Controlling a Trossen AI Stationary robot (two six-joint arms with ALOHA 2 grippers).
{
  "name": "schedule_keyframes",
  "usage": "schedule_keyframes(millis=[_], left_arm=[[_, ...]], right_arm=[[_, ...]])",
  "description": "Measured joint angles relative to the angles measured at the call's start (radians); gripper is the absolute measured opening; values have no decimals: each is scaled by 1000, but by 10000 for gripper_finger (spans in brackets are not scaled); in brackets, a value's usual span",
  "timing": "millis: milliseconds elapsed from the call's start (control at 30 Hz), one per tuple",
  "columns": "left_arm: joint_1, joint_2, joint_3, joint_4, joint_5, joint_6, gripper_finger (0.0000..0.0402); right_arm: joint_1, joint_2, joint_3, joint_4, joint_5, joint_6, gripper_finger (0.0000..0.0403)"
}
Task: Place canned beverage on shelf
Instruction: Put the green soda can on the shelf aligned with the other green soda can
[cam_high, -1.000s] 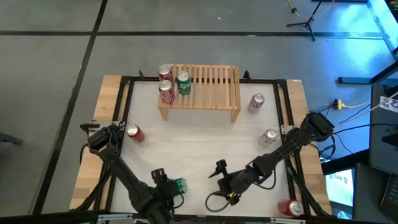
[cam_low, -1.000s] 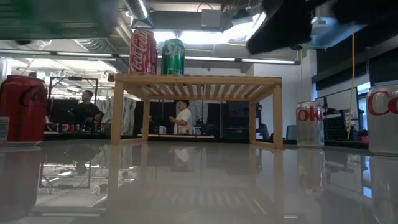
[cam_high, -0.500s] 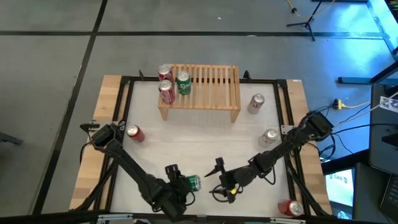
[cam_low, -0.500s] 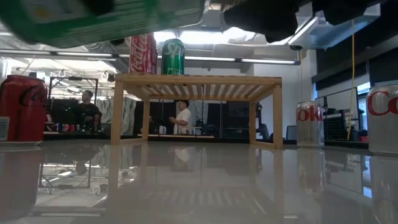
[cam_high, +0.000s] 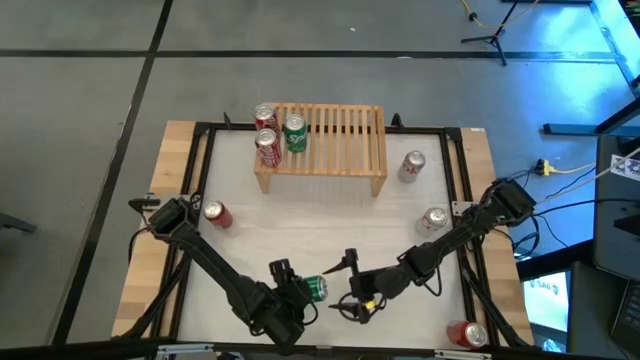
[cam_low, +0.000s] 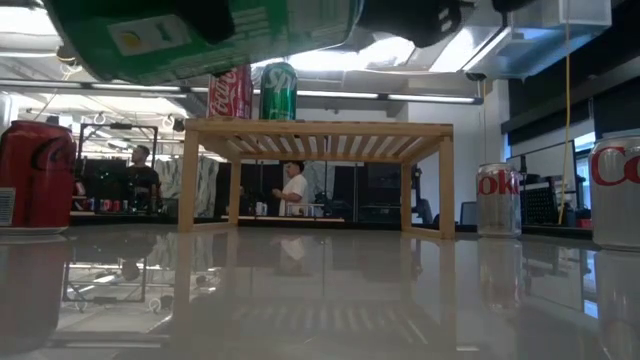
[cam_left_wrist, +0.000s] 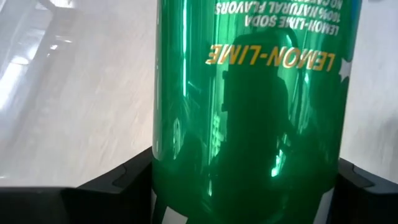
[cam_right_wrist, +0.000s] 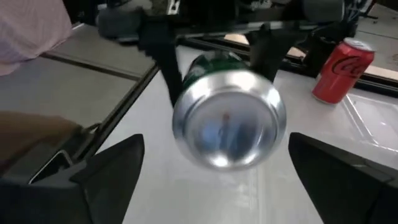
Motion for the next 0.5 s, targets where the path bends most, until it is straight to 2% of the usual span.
schedule_keyframes(millis=[100, 300, 433, 500], left_arm=[[11, 0, 0, 15, 4, 25, 277], [28, 0, 0, 41, 2, 71, 277], [28, 0, 0, 40, 2, 78, 277], [26, 0, 0, 40, 0, 78, 277]], right_arm=[[-13, 18, 21, -2, 21, -5, 384], [-44, 80, 84, -10, -41, -27, 381], [-43, 83, 102, -34, -41, -30, 378], [-43, 83, 103, -30, -41, -33, 364]])
